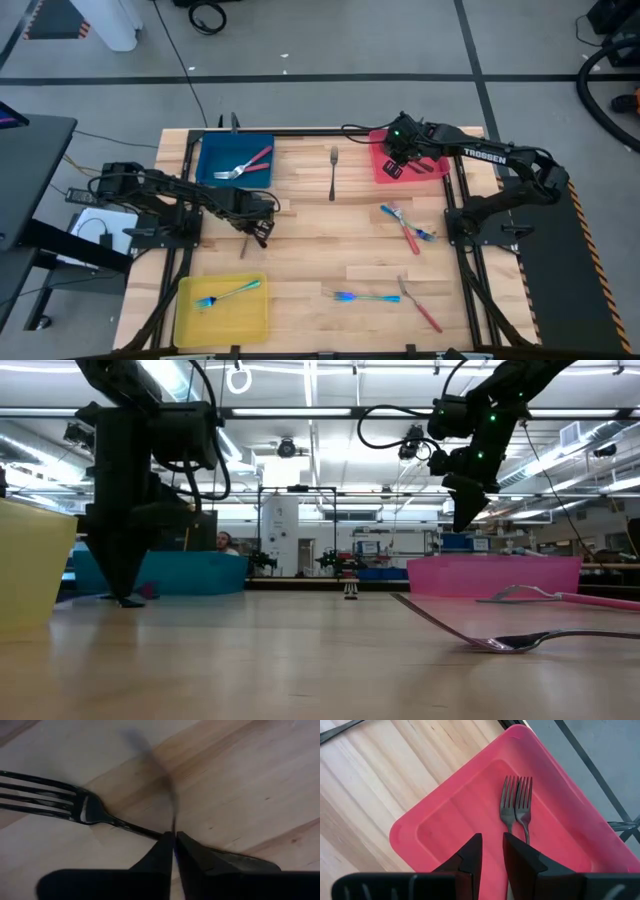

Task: Sort silverware by color (type)
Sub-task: Put the blue fork into the yellow bin

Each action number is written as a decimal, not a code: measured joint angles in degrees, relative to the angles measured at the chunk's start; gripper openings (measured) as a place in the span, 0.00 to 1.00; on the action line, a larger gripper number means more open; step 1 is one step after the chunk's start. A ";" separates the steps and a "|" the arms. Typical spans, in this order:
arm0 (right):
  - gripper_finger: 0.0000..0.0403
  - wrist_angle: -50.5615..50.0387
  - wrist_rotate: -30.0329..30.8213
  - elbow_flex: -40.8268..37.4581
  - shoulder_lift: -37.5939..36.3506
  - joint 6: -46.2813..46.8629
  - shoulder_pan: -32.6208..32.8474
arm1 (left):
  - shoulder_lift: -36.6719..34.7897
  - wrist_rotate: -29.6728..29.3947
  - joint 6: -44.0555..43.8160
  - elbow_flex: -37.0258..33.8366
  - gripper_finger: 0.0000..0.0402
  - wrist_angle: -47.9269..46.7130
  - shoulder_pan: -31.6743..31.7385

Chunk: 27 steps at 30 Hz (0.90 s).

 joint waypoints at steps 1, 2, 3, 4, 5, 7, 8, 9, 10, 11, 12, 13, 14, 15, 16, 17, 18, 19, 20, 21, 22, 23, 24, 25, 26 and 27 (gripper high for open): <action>0.21 0.00 0.00 0.00 0.00 0.00 0.00 | 0.00 0.02 0.03 0.00 0.04 0.00 0.00; 0.21 0.01 0.00 0.00 0.00 0.00 0.00 | 0.00 0.04 0.28 0.02 0.03 0.02 0.00; 0.21 0.02 0.00 0.00 0.00 0.00 0.00 | 0.00 0.04 0.90 0.02 0.02 0.00 0.00; 0.21 0.02 0.00 0.00 0.00 -0.02 0.00 | 0.00 0.04 1.30 0.02 0.01 0.00 0.00; 0.21 0.02 -0.01 0.00 0.00 0.00 0.00 | 0.00 0.08 1.70 0.02 0.01 0.00 0.00; 0.21 0.03 0.00 0.00 0.00 -0.02 0.00 | 0.00 0.08 1.98 0.02 0.01 0.00 0.00; 0.21 0.04 -0.01 0.00 0.00 -0.02 0.00 | 0.00 0.10 2.38 0.02 0.01 0.00 0.00; 0.21 0.04 0.00 0.00 0.00 -0.01 0.00 | -0.10 0.13 3.04 0.02 0.01 0.00 -0.03; 0.21 0.04 -0.01 0.00 0.00 -0.02 0.00 | -0.55 0.16 3.84 -0.06 0.00 0.10 -0.07; 0.21 0.04 -0.01 0.00 0.00 -0.01 0.00 | -1.04 0.20 4.49 -0.11 0.00 0.36 -0.07; 0.21 0.06 0.00 0.00 0.00 -0.02 0.00 | -1.67 0.24 4.87 -0.13 0.00 0.39 -0.07; 0.21 0.06 0.00 0.00 0.00 -0.02 0.00 | -2.36 0.31 5.19 -0.16 0.00 0.32 -0.07; 0.21 0.06 0.00 0.00 0.00 -0.02 0.00 | -3.34 0.59 5.33 -0.32 0.00 0.22 -0.07; 0.21 0.06 0.02 0.00 0.00 -0.02 0.00 | -4.48 1.14 5.87 -0.35 0.00 -0.17 -0.07; 0.21 0.07 0.02 0.00 0.00 -0.01 0.00 | -5.74 1.71 6.94 -0.35 0.00 -0.22 -0.10; 0.21 0.08 0.02 0.00 0.00 -0.02 0.00 | -7.18 2.51 7.69 -0.30 0.00 -0.44 -0.16; 0.21 0.13 0.02 0.00 0.00 -0.02 0.00 | -8.49 2.95 8.02 -0.23 0.00 -1.01 -0.21; 0.21 0.16 0.03 0.00 0.00 -0.02 0.00 | -9.71 3.25 8.14 -0.24 0.00 -1.44 -0.22; 0.21 0.19 0.04 0.00 0.00 -0.02 0.00 | -10.93 3.68 8.36 -0.24 0.00 -1.80 -0.22; 0.21 0.20 0.04 0.00 0.00 -0.02 0.00 | -12.33 4.16 9.08 -0.24 0.00 -2.12 -0.22; 0.21 0.29 0.04 0.00 0.00 0.00 0.00 | -13.80 4.89 10.16 -0.24 0.00 -2.52 -0.20; 0.21 0.37 0.04 0.00 0.00 0.00 0.00 | -15.12 5.77 11.29 -0.24 0.00 -2.86 -0.25; 0.21 0.37 0.04 0.00 0.00 0.00 0.00 | -16.37 6.74 12.40 -0.24 0.00 -2.93 -0.44; 0.21 0.37 0.04 0.00 0.00 0.00 0.00 | -17.71 7.83 13.71 -0.24 0.00 -2.95 -0.61; 0.21 0.37 0.04 0.00 0.00 0.00 0.00 | -19.12 9.06 15.04 -0.22 0.00 -3.02 -0.88; 0.21 0.37 0.04 0.00 0.00 0.00 0.00 | -20.41 10.44 16.26 -0.18 0.00 -3.04 -1.27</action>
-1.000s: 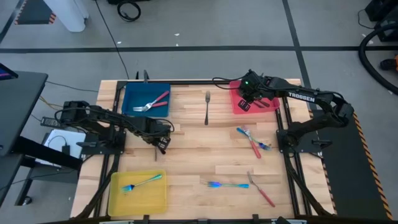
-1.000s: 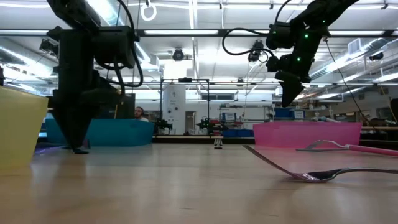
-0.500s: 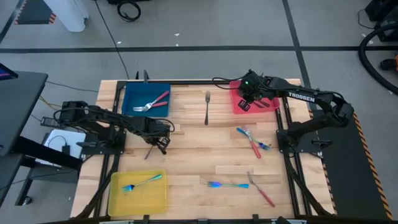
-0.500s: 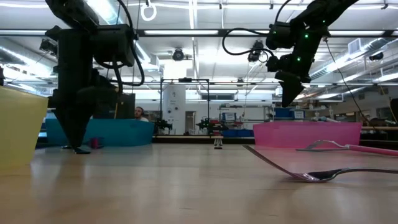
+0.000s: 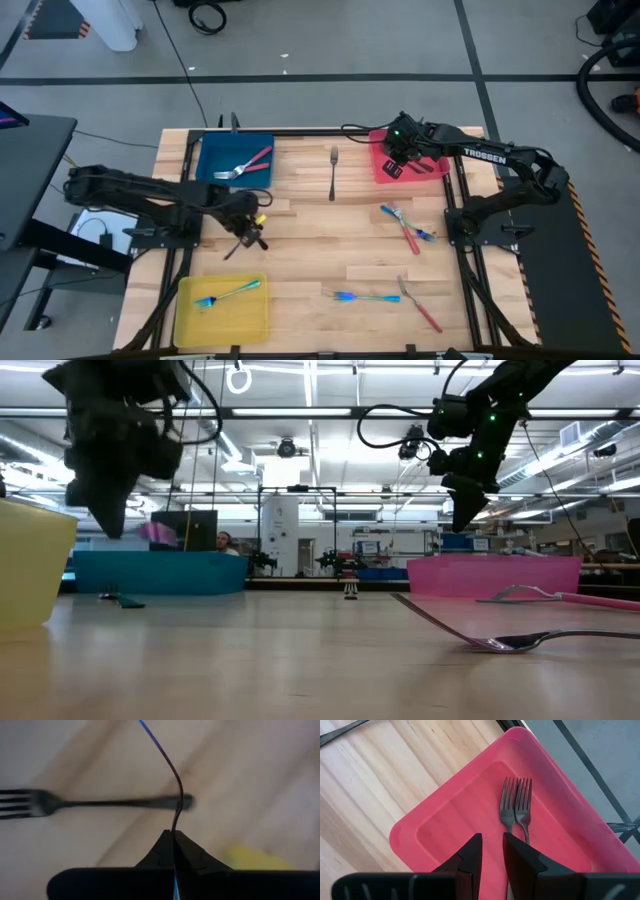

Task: Sort silverware by color (type)
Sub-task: Put the blue fork into the yellow bin

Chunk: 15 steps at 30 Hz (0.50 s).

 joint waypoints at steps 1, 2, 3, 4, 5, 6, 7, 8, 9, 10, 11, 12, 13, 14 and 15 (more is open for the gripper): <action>0.21 0.00 0.00 0.00 0.00 0.00 0.00 | -1.26 1.27 1.14 0.02 0.00 -0.03 -0.47; 0.21 0.00 0.01 0.00 0.00 0.00 0.00 | -2.55 2.39 2.21 0.03 0.00 -0.09 -1.06; 0.21 0.00 0.02 0.00 0.00 0.00 0.00 | -3.75 3.51 3.19 0.03 0.00 -0.09 -1.71; 0.21 0.00 0.02 0.00 0.00 0.00 0.00 | -4.91 4.50 3.94 0.03 0.00 -0.07 -2.50; 0.21 0.05 0.02 0.00 0.00 0.00 0.00 | -6.02 5.31 4.60 0.04 0.00 -0.08 -3.32; 0.21 0.20 0.04 0.00 0.00 0.02 0.00 | -7.16 6.10 4.76 0.04 0.00 -0.09 -4.20; 0.21 0.43 0.03 0.00 0.00 0.02 0.00 | -8.16 6.73 4.76 0.05 0.00 -0.07 -5.16; 0.21 0.70 0.04 0.00 0.00 0.24 0.00 | -9.15 7.00 4.83 0.07 0.00 -0.07 -6.19; 0.21 1.02 0.04 0.00 0.00 0.86 0.00 | -10.10 7.00 5.12 0.07 0.00 -0.11 -7.33; 0.21 1.37 0.04 0.00 0.01 1.55 0.00 | -10.99 7.00 5.64 0.07 0.00 -0.06 -8.61; 0.21 1.73 0.04 0.00 0.02 2.37 0.00 | -11.82 6.98 6.05 0.07 0.00 0.08 -10.01; 0.21 2.02 0.04 0.00 0.02 2.89 0.00 | -12.53 6.98 6.25 0.07 0.00 0.46 -11.58; 0.21 2.15 0.04 0.00 0.02 3.29 0.00 | -13.06 6.98 6.23 0.07 0.00 1.15 -13.05; 0.21 2.14 0.05 0.00 0.02 3.68 0.00 | -13.37 7.00 6.15 0.07 0.00 2.23 -14.51; 0.21 2.14 0.04 0.00 0.02 4.01 0.00 | -13.63 7.00 5.88 0.09 0.00 3.42 -16.05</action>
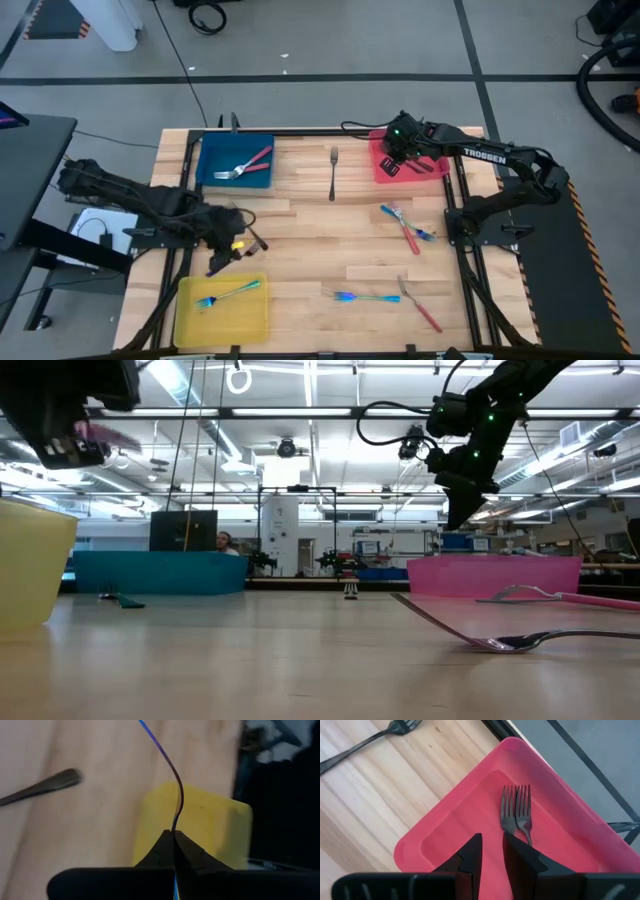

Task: Sort silverware by color (type)
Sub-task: Put the blue fork into the yellow bin

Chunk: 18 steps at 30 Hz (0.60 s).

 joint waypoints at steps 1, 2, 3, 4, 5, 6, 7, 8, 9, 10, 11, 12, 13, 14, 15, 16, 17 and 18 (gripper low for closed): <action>0.21 0.00 0.00 0.00 0.00 0.30 0.00 | -0.05 0.00 -0.84 0.04 0.00 0.94 -1.55; 0.21 0.00 0.02 0.00 0.00 0.48 0.00 | -0.04 -0.02 -1.73 0.04 0.00 1.77 -3.13; 0.21 -0.02 0.02 0.00 0.00 0.86 0.00 | 0.05 -0.08 -2.98 0.04 0.00 2.27 -4.78; 0.21 0.00 0.02 0.00 0.00 1.20 0.00 | 0.20 -0.04 -4.04 0.04 0.00 2.46 -6.46; 0.21 -0.01 0.02 0.00 0.00 1.32 0.00 | 0.54 -0.06 -4.86 0.07 0.00 2.34 -8.12; 0.21 -0.02 0.02 0.00 0.00 1.32 -0.01 | 0.96 -0.43 -5.76 0.07 0.00 2.03 -9.73; 0.21 -0.02 0.02 0.00 0.00 1.33 0.00 | 1.38 -1.24 -6.35 0.07 0.00 1.64 -11.41; 0.21 -0.02 0.02 0.00 0.00 1.38 0.00 | 1.78 -2.04 -7.31 0.07 0.00 1.50 -13.00; 0.21 -0.02 0.01 0.00 0.00 1.50 -0.01 | 2.34 -2.56 -8.17 0.07 0.00 1.53 -14.38; 0.21 -0.04 0.02 0.00 0.00 1.52 0.00 | 3.03 -3.19 -9.10 0.07 0.00 1.58 -15.59; 0.21 -0.04 0.02 0.00 0.00 1.52 0.00 | 3.76 -3.57 -9.93 0.07 0.00 1.55 -16.72; 0.21 -0.06 0.00 0.00 0.00 1.52 0.00 | 4.49 -4.28 -10.57 0.07 0.00 1.53 -17.72; 0.21 -0.07 0.00 0.00 0.00 1.52 0.00 | 5.18 -5.26 -11.27 0.07 0.00 1.63 -18.61; 0.21 -0.07 0.00 0.00 0.00 1.52 0.00 | 6.04 -6.32 -11.75 0.07 0.00 1.70 -19.38; 0.21 -0.09 0.00 0.00 0.00 1.52 0.00 | 7.00 -6.99 -11.92 0.07 0.00 1.80 -20.01; 0.21 -0.10 0.00 0.00 0.00 1.52 -0.01 | 8.04 -7.24 -11.94 0.07 0.00 2.01 -20.44; 0.21 -0.14 0.00 0.00 0.00 1.52 0.00 | 8.98 -7.30 -11.76 0.07 0.00 2.49 -20.75; 0.21 -0.15 -0.02 0.00 0.00 1.52 0.00 | 9.94 -7.32 -11.47 0.07 0.00 3.03 -20.91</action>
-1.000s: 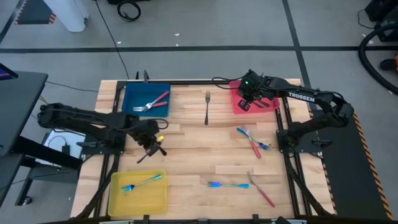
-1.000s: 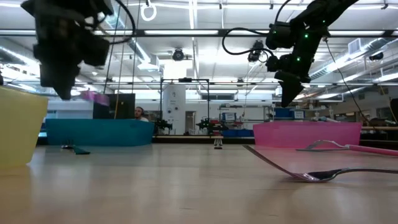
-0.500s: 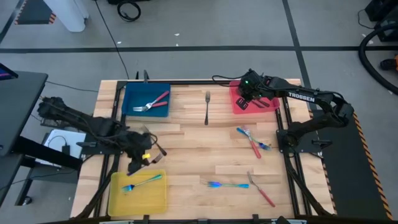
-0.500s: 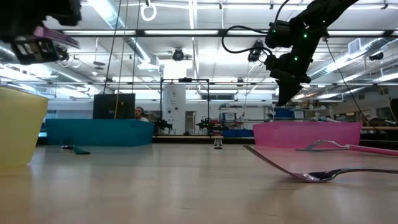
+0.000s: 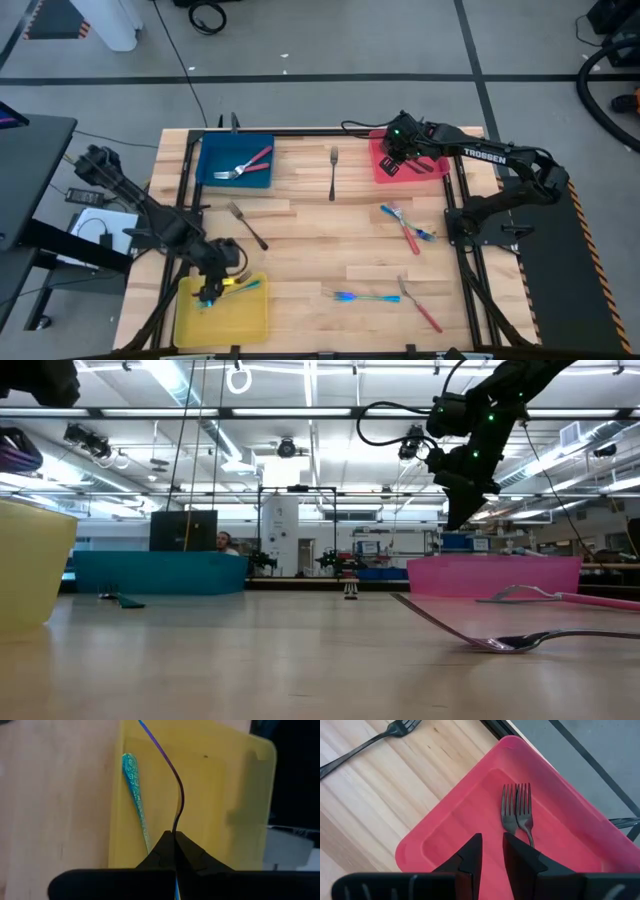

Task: Sort silverware by color (type)
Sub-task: Put the blue fork into the yellow bin, then put the black fork into the red bin

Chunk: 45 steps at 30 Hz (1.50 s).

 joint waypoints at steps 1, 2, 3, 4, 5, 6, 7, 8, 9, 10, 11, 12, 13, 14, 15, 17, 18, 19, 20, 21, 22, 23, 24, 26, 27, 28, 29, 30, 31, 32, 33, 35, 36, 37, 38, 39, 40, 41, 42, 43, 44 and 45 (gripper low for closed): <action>0.21 0.00 0.01 0.00 0.00 0.00 0.00 | 1.11 0.00 0.56 0.00 0.00 0.44 -0.06; 0.21 -0.04 0.00 0.00 0.00 0.00 0.00 | 2.25 -0.03 1.31 0.00 0.00 1.14 -0.06; 0.21 -0.07 0.00 0.00 0.00 0.00 0.00 | 3.43 -0.04 2.30 0.00 0.00 2.30 -0.06; 0.21 -0.05 0.00 0.00 0.00 0.00 0.00 | 4.65 -0.06 3.07 0.01 0.00 3.57 -0.03; 0.21 -0.02 0.02 -0.01 0.00 0.00 0.00 | 5.93 -0.04 4.17 0.03 0.00 4.60 -0.03; 0.21 0.00 0.03 0.00 0.00 0.00 0.00 | 7.24 0.12 4.68 0.04 0.00 5.12 -0.03; 0.21 0.02 0.03 0.00 0.00 0.00 0.00 | 8.47 0.60 5.39 0.04 0.00 5.28 -0.03; 0.21 0.03 0.04 0.00 0.00 0.00 0.00 | 9.63 1.23 5.54 0.04 0.00 5.41 -0.03; 0.21 0.04 0.04 -0.01 0.00 0.00 0.00 | 10.72 1.57 5.56 0.04 0.00 5.37 -0.03; 0.21 0.07 0.04 -0.02 0.00 0.00 0.00 | 11.76 1.85 5.55 0.04 0.00 5.30 -0.03; 0.21 0.07 0.04 0.00 0.00 0.00 0.00 | 12.58 2.05 5.46 0.02 0.00 5.17 -0.03; 0.21 0.07 0.04 -0.02 0.00 -0.02 0.00 | 13.22 2.13 5.35 0.02 0.00 5.22 -0.03; 0.21 0.07 0.04 0.00 0.00 -0.04 0.00 | 13.74 2.14 5.08 0.02 0.01 5.39 -0.03; 0.21 0.07 0.04 0.00 0.00 -0.04 0.00 | 14.20 2.14 4.33 0.02 0.02 5.42 -0.03; 0.21 0.07 0.04 0.00 0.00 -0.04 0.00 | 14.45 2.14 4.03 0.02 0.03 5.31 -0.03; 0.21 0.07 0.04 0.00 0.00 -0.07 -0.01 | 14.56 2.16 3.48 0.02 0.06 5.37 -0.03; 0.21 0.09 0.05 0.00 0.00 -0.08 -0.01 | 14.56 2.14 2.78 0.02 0.07 5.39 -0.03; 0.21 0.09 0.06 0.00 0.00 -0.09 -0.01 | 14.56 2.16 2.68 0.02 0.09 5.39 -0.03; 0.21 0.09 0.06 0.00 0.00 -0.11 -0.01 | 14.56 2.16 2.40 0.02 0.10 5.46 -0.03; 0.21 0.09 0.07 0.00 0.00 -0.11 0.00 | 14.56 2.16 2.07 0.02 0.12 5.52 -0.03; 0.21 0.09 0.07 0.00 0.00 -0.13 0.00 | 14.56 2.16 1.73 0.02 0.14 5.48 -0.03; 0.21 0.09 0.07 0.00 0.00 -0.15 0.00 | 14.56 2.16 1.69 0.02 0.15 5.49 -0.03; 0.21 0.09 0.07 0.00 0.00 -0.15 -0.01 | 14.56 2.16 1.70 0.02 0.16 5.49 0.01; 0.21 0.10 0.07 0.00 0.00 0.02 0.00 | 14.55 2.22 2.29 0.02 0.19 5.25 0.81; 0.21 0.10 0.06 -0.01 0.00 0.22 0.00 | 14.50 2.27 3.68 0.02 0.19 4.91 1.64; 0.21 0.11 0.04 0.00 0.00 0.29 0.00 | 14.30 2.29 5.31 0.02 0.20 4.28 2.70; 0.21 0.11 0.00 -0.02 0.00 0.31 -0.01 | 14.08 2.34 6.39 0.02 0.20 3.79 3.85; 0.21 0.11 0.00 0.00 0.00 0.39 -0.02 | 13.77 2.34 7.22 0.02 0.20 3.41 5.29; 0.21 0.13 -0.02 0.00 0.00 0.44 -0.02 | 13.47 2.37 7.56 0.02 0.20 2.67 6.87; 0.21 0.14 -0.02 0.00 0.00 0.43 0.00 | 13.10 2.37 7.94 0.02 0.20 1.94 8.53; 0.21 0.19 -0.04 0.00 0.00 0.44 0.00 | 12.60 2.31 8.49 0.02 0.20 1.40 10.19; 0.21 0.23 -0.07 -0.02 0.00 0.44 0.00 | 11.52 2.16 9.83 0.02 0.20 0.48 13.34; 0.21 0.38 -0.13 -0.01 0.00 0.46 0.00 | 10.91 2.14 10.64 0.02 0.20 -0.27 14.73; 0.21 0.55 -0.34 -0.02 0.00 0.60 -0.02 | 10.20 2.14 11.69 0.02 0.20 -0.83 16.06; 0.21 0.73 -0.53 -0.02 0.00 1.22 -0.02 | 9.54 2.16 12.43 0.02 0.20 -0.85 17.48; 0.21 0.90 -0.96 0.00 0.00 1.96 -0.02 | 8.99 2.27 13.12 0.02 0.20 -0.73 18.86; 0.21 1.08 -1.59 -0.02 0.00 2.71 -0.02 | 8.33 2.80 13.33 0.02 0.20 -0.79 20.15; 0.21 1.27 -2.13 -0.01 0.00 3.03 0.00 | 7.67 3.74 13.44 0.02 0.20 -0.78 21.26; 0.21 1.39 -2.84 -0.01 0.00 3.09 -0.01 | 7.12 5.04 13.70 0.02 0.20 -0.57 22.31; 0.21 1.40 -3.32 -0.02 0.00 3.00 -0.01 | 6.74 6.58 13.76 0.02 0.20 -0.51 23.22; 0.21 1.40 -3.43 -0.02 0.00 2.79 0.00 | 6.40 7.78 13.78 0.02 0.20 -0.67 23.75; 0.21 1.40 -3.45 -0.02 0.00 2.57 0.00 | 6.11 8.55 13.78 0.02 0.20 -0.50 24.07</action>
